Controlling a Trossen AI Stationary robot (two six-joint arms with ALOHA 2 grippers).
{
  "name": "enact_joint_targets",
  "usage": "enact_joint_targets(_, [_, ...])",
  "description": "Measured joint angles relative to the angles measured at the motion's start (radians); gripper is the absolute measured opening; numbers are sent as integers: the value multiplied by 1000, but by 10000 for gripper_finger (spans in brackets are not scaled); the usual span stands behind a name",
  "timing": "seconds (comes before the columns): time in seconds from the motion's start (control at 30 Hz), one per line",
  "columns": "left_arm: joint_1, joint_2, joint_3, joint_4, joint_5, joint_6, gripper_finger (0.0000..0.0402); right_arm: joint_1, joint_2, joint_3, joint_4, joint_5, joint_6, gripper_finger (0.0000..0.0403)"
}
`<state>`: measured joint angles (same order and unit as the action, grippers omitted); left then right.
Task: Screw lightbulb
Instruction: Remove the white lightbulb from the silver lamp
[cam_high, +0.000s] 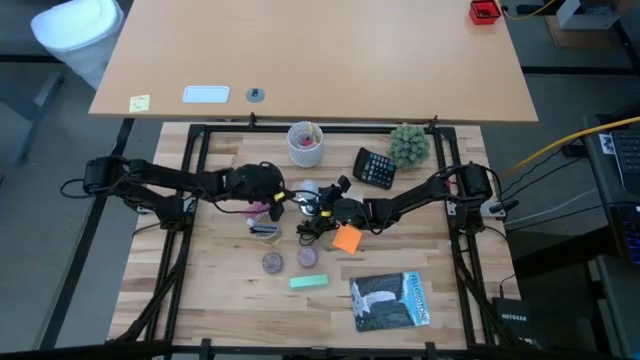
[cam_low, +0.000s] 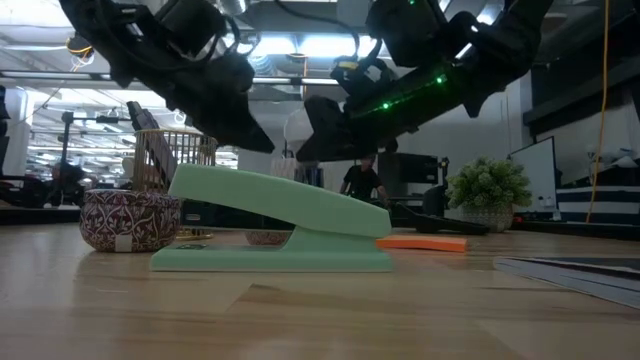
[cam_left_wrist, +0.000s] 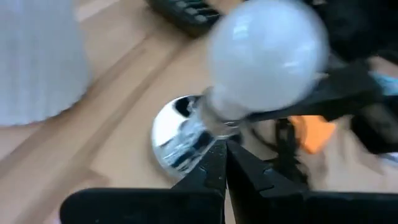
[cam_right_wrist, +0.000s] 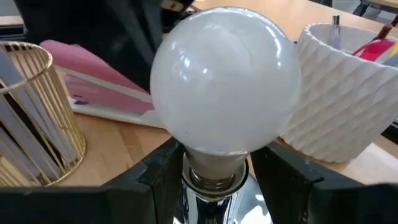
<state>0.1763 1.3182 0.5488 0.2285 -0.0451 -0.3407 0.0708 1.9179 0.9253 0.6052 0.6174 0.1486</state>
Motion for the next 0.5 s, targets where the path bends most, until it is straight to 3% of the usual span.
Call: enact_joint_targets(0.5, [-85, 1, 1, 15, 121, 88, 1, -28, 0, -2, 8, 3, 3, 188])
